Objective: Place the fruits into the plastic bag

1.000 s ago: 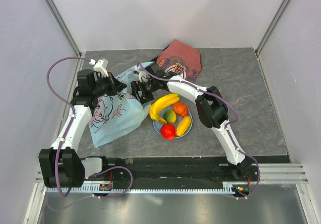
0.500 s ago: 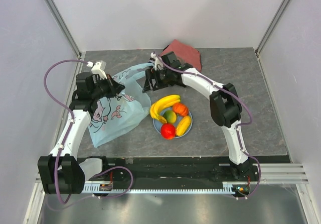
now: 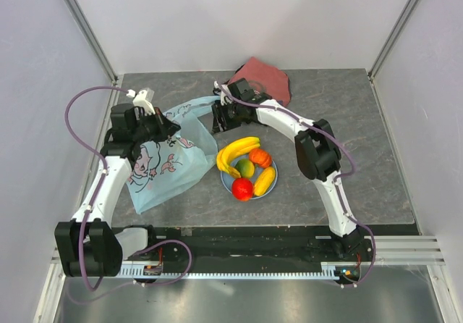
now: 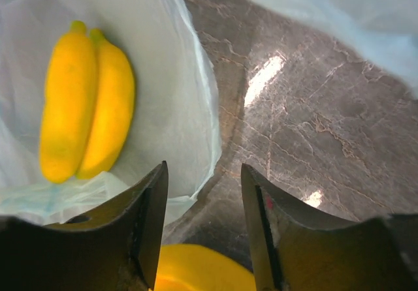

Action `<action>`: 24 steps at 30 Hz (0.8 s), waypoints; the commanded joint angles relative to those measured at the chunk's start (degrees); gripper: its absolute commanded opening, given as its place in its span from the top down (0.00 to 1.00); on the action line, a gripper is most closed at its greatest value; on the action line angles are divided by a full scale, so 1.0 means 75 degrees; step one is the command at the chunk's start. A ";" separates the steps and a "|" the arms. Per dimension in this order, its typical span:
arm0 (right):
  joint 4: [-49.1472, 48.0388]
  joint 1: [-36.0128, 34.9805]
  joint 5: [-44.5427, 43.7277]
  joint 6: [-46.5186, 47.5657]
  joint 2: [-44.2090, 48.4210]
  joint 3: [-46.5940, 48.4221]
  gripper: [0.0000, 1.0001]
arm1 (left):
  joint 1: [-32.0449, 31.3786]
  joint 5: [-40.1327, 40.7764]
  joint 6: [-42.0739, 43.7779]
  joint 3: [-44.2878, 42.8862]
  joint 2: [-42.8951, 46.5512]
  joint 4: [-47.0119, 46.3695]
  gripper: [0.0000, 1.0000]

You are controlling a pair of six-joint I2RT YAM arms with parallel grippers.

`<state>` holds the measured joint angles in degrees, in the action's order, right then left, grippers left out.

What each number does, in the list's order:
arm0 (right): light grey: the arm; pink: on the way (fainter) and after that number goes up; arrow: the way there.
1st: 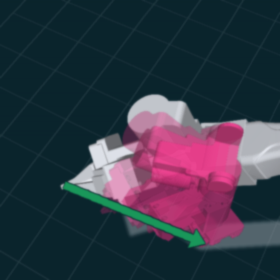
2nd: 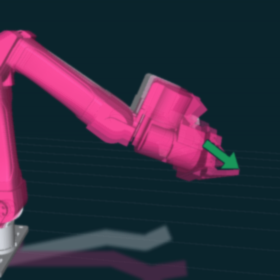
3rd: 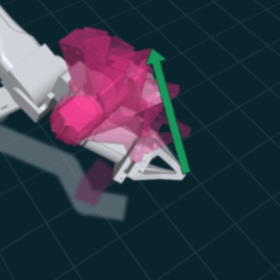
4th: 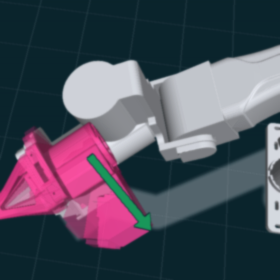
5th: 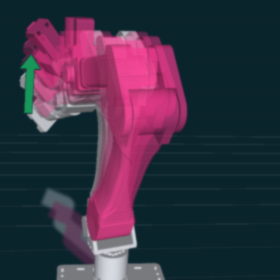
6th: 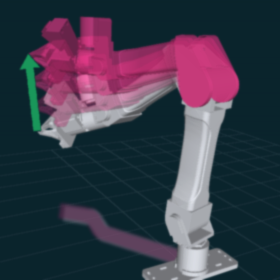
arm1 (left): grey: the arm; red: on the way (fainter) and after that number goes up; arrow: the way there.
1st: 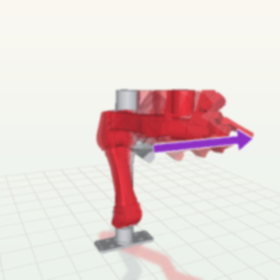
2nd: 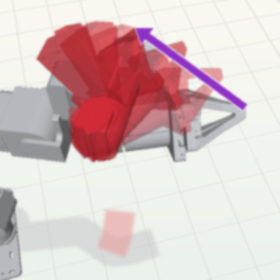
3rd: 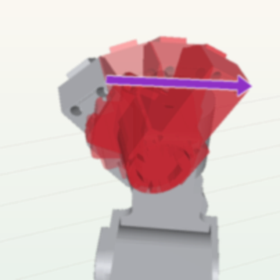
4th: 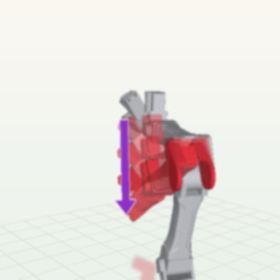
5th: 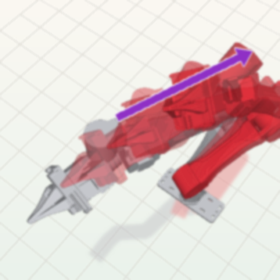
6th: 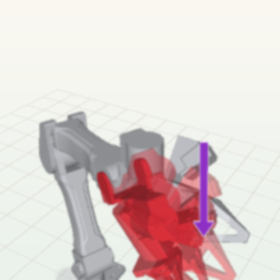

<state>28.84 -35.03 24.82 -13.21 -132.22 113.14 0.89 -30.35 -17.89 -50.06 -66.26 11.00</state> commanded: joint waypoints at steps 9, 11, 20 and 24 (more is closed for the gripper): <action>-0.0306 -0.0205 0.0581 -0.0078 -0.0745 0.0313 0.48 | 0.0034 -0.0196 0.0358 -0.0345 -0.0165 0.0091 0.98; -0.0446 -0.0205 0.0675 -0.0125 -0.0780 0.0220 0.48 | 0.0034 -0.0242 0.0393 -0.0368 -0.0177 0.0103 0.98; -0.0821 -0.0287 0.0640 -0.0289 -0.0979 0.0079 0.52 | 0.0046 -0.0336 0.0464 -0.0356 -0.0107 0.0232 0.98; -0.1009 -0.0287 0.0897 -0.0616 -0.1096 0.0078 0.67 | 0.0046 -0.0430 0.0428 -0.0333 -0.0118 0.0244 0.98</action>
<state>24.75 -36.80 28.77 -15.49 -139.26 113.49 0.93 -31.86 -16.60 -50.63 -67.64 13.21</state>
